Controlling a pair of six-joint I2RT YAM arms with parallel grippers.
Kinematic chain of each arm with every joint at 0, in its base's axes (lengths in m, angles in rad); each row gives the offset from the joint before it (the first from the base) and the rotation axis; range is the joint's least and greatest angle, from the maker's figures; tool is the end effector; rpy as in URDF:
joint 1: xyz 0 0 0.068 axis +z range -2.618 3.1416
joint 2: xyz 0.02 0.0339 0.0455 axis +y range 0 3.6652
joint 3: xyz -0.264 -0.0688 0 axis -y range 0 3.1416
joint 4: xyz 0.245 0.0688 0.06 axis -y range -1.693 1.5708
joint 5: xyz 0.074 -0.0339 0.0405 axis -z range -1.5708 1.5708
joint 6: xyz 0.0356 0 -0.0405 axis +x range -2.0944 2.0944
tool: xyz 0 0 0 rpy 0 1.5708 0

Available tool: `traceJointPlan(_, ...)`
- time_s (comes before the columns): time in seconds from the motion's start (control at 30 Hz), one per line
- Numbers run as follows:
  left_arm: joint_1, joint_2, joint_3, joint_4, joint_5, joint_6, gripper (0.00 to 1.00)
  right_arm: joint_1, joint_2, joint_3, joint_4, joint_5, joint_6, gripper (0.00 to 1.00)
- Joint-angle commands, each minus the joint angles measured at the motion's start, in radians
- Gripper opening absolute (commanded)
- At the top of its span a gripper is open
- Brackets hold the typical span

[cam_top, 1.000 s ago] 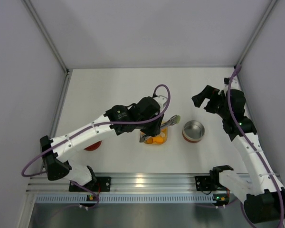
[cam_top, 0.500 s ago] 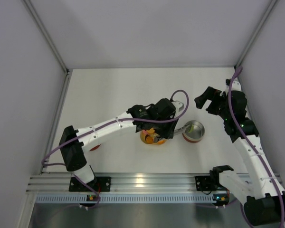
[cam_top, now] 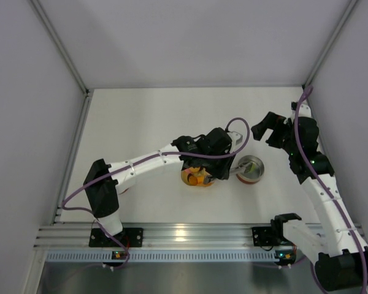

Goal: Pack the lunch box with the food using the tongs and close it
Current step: Place the fake food in the packing box.

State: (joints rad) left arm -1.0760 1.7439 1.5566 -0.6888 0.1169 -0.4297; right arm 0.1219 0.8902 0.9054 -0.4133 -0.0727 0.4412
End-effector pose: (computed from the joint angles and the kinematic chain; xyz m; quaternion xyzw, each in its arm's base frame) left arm 0.1803 -0.3429 0.3029 0.3169 0.8838 -0.2724 0.2104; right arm 0.1971 0.0267 0.3399 0.1125 0.8250 0.1827 0.5228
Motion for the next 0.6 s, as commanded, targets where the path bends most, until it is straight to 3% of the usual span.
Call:
traceJointPlan(0.0,-0.006,-0.003,0.049,0.063,0.010,0.017,0.33,-0.001,-0.014,0.059,-0.009,0.008,-0.021,0.99)
traceJointPlan(0.23,-0.006,-0.006,0.051,0.060,0.000,0.022,0.41,-0.001,-0.013,0.059,-0.010,0.007,-0.019,0.99)
traceJointPlan(0.57,-0.006,-0.024,0.053,0.046,-0.031,0.028,0.44,-0.001,-0.013,0.047,-0.001,0.004,-0.013,0.99)
